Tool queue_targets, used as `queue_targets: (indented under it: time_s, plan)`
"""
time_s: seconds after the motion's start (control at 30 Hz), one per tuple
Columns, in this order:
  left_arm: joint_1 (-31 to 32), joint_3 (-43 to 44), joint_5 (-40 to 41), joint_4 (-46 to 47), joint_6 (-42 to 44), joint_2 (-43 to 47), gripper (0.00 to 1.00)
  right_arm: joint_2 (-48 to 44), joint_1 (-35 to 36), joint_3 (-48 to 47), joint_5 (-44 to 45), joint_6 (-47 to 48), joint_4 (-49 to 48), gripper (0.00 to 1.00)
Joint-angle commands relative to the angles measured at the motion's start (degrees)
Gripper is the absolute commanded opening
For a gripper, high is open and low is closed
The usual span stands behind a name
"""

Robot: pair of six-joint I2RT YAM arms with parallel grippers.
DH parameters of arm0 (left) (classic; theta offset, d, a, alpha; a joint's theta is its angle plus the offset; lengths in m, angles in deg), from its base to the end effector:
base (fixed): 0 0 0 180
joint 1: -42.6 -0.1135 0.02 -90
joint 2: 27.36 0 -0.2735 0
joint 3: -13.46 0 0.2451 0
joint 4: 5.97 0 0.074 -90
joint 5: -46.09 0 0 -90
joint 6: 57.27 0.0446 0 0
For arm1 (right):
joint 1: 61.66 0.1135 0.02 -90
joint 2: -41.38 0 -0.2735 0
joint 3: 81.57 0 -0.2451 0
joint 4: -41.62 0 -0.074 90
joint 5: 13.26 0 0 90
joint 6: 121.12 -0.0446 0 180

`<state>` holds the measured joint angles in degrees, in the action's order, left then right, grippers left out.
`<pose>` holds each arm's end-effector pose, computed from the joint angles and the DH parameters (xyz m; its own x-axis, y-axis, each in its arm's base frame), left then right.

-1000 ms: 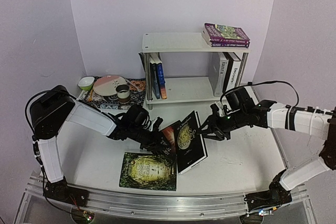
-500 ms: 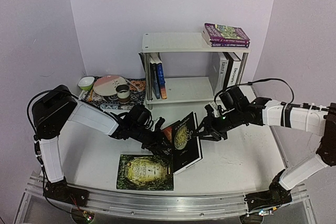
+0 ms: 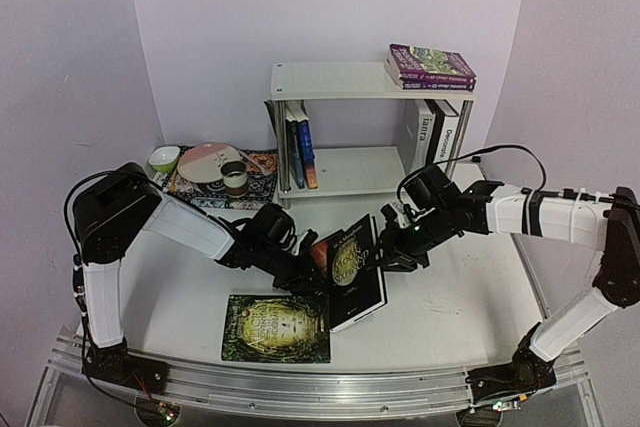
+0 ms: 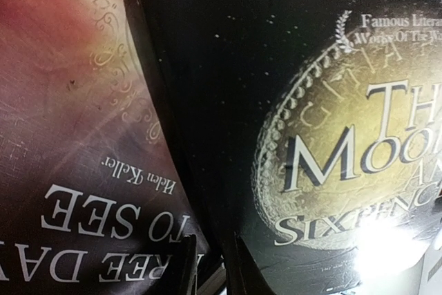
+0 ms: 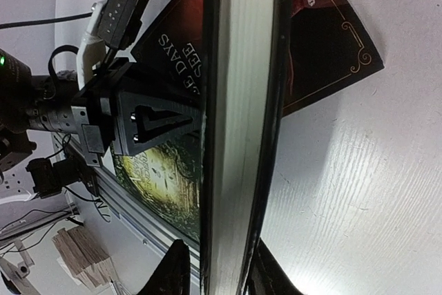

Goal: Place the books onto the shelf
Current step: Adjust the book pile, then pick up the book from the book pile.

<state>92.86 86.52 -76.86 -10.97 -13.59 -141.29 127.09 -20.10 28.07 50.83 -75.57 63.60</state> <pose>0.2331 -0.3184 0.1231 -0.9587 0.2038 -0.1985 0.2810 0.5685 -0.7732 0.2315 0.2313 0.2522 -0.9239 0.0227 -0.3821 -0.2938 0.5976 0.7460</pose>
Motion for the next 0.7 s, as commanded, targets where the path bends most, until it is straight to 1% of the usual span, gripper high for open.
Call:
queue_targets:
  time_s: [0.0,0.13,0.23,0.33,0.53,0.63,0.67]
  plan:
    - [0.4,2.4,-0.7,1.1,0.7,-0.8,0.16,1.3,0.8,-3.2,-0.8,1.5,1.4,0.25]
    - [0.4,1.9,-0.2,1.1,1.1,0.9,0.17,-0.3,0.8,-3.5,1.4,2.2,1.8,0.1]
    - [0.4,0.2,1.7,1.1,2.4,4.8,0.22,-4.7,0.8,-3.9,5.7,4.0,4.1,0.05]
    - [0.4,-1.6,3.2,1.1,3.5,9.8,0.31,-9.5,0.9,-4.4,8.6,6.2,6.5,0.01]
    - [0.4,-4.1,3.4,1.2,3.0,19.4,0.46,-18.0,0.8,-5.0,9.2,7.4,7.7,0.0]
    - [0.4,-4.9,2.8,1.4,2.6,24.4,0.57,-22.2,0.8,-5.5,8.7,8.3,7.4,0.0]
    - [0.4,-5.1,2.5,1.6,2.7,26.1,0.62,-23.6,0.8,-5.7,8.6,8.5,7.2,0.0]
